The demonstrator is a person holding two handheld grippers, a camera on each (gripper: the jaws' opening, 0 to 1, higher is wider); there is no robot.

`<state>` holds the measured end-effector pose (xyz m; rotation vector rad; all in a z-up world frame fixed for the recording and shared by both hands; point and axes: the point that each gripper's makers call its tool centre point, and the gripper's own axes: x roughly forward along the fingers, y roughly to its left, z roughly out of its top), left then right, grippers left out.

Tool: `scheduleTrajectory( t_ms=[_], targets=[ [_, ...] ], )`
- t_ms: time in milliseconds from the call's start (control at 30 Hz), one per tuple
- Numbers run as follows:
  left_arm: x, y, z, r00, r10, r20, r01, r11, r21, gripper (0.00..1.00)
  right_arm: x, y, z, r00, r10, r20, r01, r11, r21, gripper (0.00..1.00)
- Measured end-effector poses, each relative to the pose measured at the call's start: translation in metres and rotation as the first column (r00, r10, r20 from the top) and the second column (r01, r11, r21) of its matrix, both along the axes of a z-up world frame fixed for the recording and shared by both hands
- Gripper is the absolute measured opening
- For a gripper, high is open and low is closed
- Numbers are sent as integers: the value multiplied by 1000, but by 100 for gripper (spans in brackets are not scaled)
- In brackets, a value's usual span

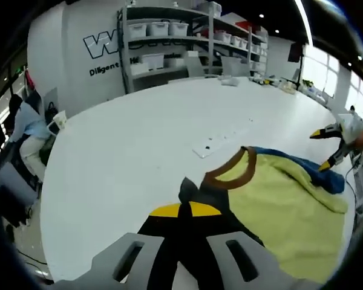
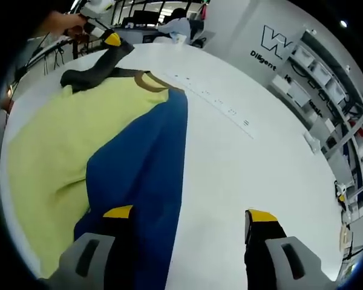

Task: Fold the garment on the visible template until the final outline fits inside the template.

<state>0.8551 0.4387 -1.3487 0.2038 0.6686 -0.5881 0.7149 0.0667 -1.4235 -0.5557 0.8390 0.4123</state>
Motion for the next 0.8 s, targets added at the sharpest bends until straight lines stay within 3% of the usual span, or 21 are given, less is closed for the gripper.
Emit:
scheduleTrajectory(
  t_ms=[233,500,667,800],
  targets=[
    [-17,25,32,999,50,11,-50,998,-35,4,-5,3,13,1000,-7,18,7,1000,14,71],
    [-35,78,72,979,182,87,-177,982,-63,4,-13,3,28,999,-10,43,9,1000,16,71],
    [-53,119,77,962,258,89,-253,965,-70,4,-20,2,35,998,-8,55,7,1000,17,70],
    [-74,140,75,951,296,87,-291,955,-61,4,-29,2,37,998,-2,58,1,1000,14,70]
  ],
)
